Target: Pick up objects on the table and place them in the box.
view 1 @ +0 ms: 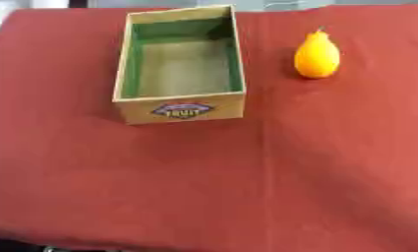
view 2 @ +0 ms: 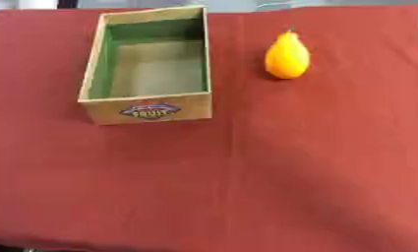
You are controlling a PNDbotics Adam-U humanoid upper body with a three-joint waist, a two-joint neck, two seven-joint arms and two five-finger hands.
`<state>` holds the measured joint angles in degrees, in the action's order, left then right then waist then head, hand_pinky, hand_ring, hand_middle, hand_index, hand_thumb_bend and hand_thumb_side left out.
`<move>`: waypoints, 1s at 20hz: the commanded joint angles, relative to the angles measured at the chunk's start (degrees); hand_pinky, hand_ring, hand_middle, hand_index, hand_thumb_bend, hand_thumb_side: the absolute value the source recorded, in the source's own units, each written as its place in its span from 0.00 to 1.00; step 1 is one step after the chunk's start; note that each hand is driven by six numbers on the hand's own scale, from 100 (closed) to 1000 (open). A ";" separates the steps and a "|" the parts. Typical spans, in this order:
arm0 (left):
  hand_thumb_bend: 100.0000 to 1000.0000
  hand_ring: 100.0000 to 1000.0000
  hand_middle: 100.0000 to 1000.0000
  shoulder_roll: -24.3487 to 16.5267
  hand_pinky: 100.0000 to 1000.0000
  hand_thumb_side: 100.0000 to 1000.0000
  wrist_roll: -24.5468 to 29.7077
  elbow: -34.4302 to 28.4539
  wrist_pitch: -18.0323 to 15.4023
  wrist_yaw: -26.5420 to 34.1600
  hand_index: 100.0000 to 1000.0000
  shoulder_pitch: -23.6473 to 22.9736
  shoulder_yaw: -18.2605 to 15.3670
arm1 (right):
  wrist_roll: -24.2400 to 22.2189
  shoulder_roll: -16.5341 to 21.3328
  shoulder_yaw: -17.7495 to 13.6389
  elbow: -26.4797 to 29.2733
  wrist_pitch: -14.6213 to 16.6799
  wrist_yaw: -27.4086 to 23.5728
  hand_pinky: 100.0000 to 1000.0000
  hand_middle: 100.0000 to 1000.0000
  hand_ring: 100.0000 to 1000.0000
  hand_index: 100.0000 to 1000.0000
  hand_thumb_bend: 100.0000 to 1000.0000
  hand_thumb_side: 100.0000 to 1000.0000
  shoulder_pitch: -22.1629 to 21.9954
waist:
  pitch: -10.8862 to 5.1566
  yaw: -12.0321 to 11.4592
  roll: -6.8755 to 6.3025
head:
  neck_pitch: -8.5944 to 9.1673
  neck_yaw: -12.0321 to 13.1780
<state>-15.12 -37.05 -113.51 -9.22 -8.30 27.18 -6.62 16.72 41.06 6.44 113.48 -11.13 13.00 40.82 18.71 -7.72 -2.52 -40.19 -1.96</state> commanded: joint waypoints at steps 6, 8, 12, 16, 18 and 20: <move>0.01 0.52 0.58 -1.33 0.51 0.85 -0.14 -1.08 0.05 0.05 0.73 0.49 -0.27 | -0.50 1.39 -0.14 1.12 -0.04 0.89 0.80 0.56 0.71 0.81 0.00 0.83 1.46 | -1.00 0.08 0.17 | -0.31 0.04; 0.01 0.52 0.58 -1.35 0.51 0.85 -0.12 -1.08 0.06 0.08 0.73 0.50 -0.25 | -0.74 1.58 0.02 1.12 -0.12 1.09 0.80 0.57 0.71 0.81 0.00 0.83 1.79 | -0.91 0.10 0.19 | -0.26 -0.16; 0.01 0.52 0.58 -1.43 0.51 0.85 -0.11 -1.08 0.08 0.11 0.73 0.44 -0.25 | -1.66 2.45 0.65 1.12 -0.80 2.00 0.79 0.57 0.71 0.82 0.00 0.83 2.80 | -0.80 0.04 0.25 | -0.07 -0.79; 0.01 0.52 0.58 -1.51 0.51 0.85 -0.08 -1.08 0.09 0.17 0.73 0.41 -0.20 | -3.38 3.92 1.62 1.12 -2.46 3.73 0.79 0.58 0.71 0.82 0.00 0.84 4.53 | -0.77 0.04 0.31 | 0.05 -1.54; 0.01 0.52 0.58 -1.56 0.51 0.85 -0.05 -1.08 0.14 0.19 0.73 0.37 -0.18 | -4.57 5.04 2.25 1.00 -3.65 4.94 0.79 0.58 0.72 0.83 0.00 0.85 5.53 | -0.77 0.04 0.33 | 0.06 -1.68; 0.01 0.52 0.58 -1.65 0.51 0.85 0.03 -1.08 0.18 0.22 0.73 0.34 -0.10 | -6.78 6.44 3.22 -0.50 -4.82 6.75 0.79 0.59 0.72 0.84 0.00 0.86 7.33 | -0.85 -0.02 0.39 | -0.04 -1.84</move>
<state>-15.16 -37.03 -113.51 -9.18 -8.08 27.14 -6.61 11.01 45.05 9.65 112.99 -15.40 18.46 47.06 18.93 -7.71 -2.27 -40.22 -3.64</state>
